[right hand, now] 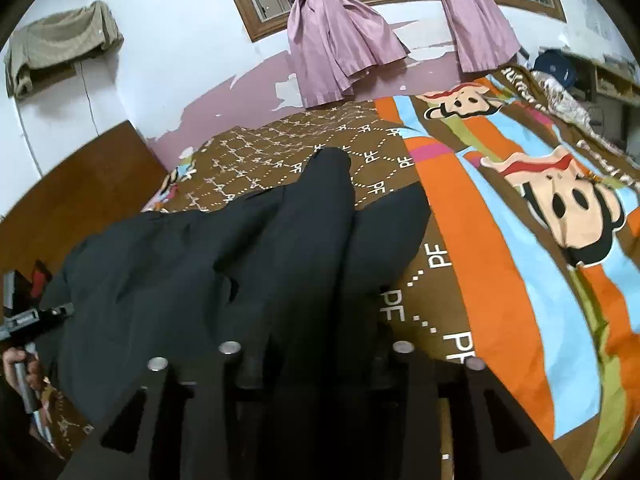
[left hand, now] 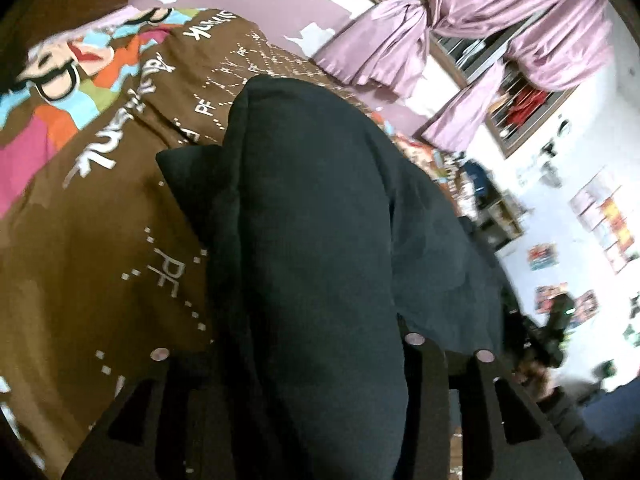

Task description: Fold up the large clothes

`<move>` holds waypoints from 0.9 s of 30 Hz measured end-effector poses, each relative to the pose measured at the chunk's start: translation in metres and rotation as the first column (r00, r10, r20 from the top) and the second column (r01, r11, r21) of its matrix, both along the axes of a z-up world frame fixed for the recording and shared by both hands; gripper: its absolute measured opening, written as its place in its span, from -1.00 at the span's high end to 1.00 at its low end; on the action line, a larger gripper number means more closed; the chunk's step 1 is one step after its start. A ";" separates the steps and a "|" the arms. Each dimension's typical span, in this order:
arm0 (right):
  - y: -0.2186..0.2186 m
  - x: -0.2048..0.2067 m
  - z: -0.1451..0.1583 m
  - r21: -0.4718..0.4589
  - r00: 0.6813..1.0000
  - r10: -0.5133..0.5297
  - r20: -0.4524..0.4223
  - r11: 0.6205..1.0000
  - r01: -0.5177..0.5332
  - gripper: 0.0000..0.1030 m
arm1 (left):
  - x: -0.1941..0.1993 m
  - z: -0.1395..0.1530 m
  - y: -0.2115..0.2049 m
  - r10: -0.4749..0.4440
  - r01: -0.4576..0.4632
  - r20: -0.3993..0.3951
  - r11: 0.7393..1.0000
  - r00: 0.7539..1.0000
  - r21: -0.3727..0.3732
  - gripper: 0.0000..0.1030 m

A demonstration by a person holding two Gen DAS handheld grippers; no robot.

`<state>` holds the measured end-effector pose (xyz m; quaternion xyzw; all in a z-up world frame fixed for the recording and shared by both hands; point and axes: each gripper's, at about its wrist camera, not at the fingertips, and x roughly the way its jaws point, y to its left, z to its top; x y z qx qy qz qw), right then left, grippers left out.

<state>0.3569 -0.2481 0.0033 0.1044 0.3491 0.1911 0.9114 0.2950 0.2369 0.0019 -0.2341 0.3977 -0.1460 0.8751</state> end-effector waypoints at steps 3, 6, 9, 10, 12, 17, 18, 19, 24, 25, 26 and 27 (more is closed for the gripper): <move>0.004 -0.006 0.006 -0.082 0.998 -0.057 0.018 0.995 0.059 -0.66 | -0.001 0.003 -0.002 0.039 -0.039 -0.011 0.998 0.999 0.044 0.08; 0.003 -0.014 0.015 -0.118 0.993 -0.101 0.057 0.987 0.107 -0.79 | -0.007 0.001 0.001 0.120 -0.118 -0.041 0.991 0.992 0.065 -0.16; 0.006 -0.022 0.022 -0.140 0.989 -0.117 0.087 0.982 0.128 -0.89 | -0.014 0.005 0.005 0.180 -0.176 -0.053 0.982 0.982 0.075 -0.22; 0.008 -0.025 0.023 -0.141 0.989 -0.113 0.093 0.982 0.126 -0.89 | -0.021 0.007 0.004 0.210 -0.206 -0.040 0.974 0.977 0.089 -0.25; 0.013 -0.031 0.026 -0.144 0.988 -0.110 0.108 0.982 0.125 -0.91 | -0.024 0.023 -0.002 0.252 -0.249 -0.004 0.958 0.968 0.145 -0.40; 0.021 -0.049 0.035 -0.114 0.983 -0.088 0.159 0.988 0.106 -0.96 | -0.062 0.050 -0.027 0.291 -0.329 0.175 0.906 0.941 0.265 -0.71; 0.023 -0.056 0.039 -0.096 0.980 -0.084 0.180 0.990 0.103 -0.98 | -0.071 0.054 -0.032 0.291 -0.339 0.203 0.903 0.935 0.265 -0.91; 0.024 -0.061 0.042 -0.087 0.976 -0.085 0.198 0.991 0.103 -1.00 | -0.078 0.058 -0.035 0.291 -0.346 0.226 0.900 0.930 0.265 -0.96; 0.032 -0.093 0.065 -0.056 0.947 -0.078 0.313 0.993 0.100 -1.00 | -0.107 0.077 -0.066 0.252 -0.344 0.309 0.893 0.917 0.291 -0.96; 0.034 -0.101 0.071 -0.044 0.938 -0.078 0.338 0.994 0.098 -1.00 | -0.110 0.080 -0.071 0.242 -0.339 0.321 0.893 0.916 0.295 -0.96; 0.037 -0.108 0.075 -0.035 0.931 -0.077 0.357 0.995 0.096 -1.00 | -0.115 0.084 -0.078 0.228 -0.335 0.335 0.892 0.914 0.304 -0.96; 0.039 -0.114 0.079 -0.030 0.925 -0.075 0.371 0.995 0.093 -1.00 | -0.119 0.087 -0.084 0.213 -0.329 0.349 0.890 0.913 0.316 -0.96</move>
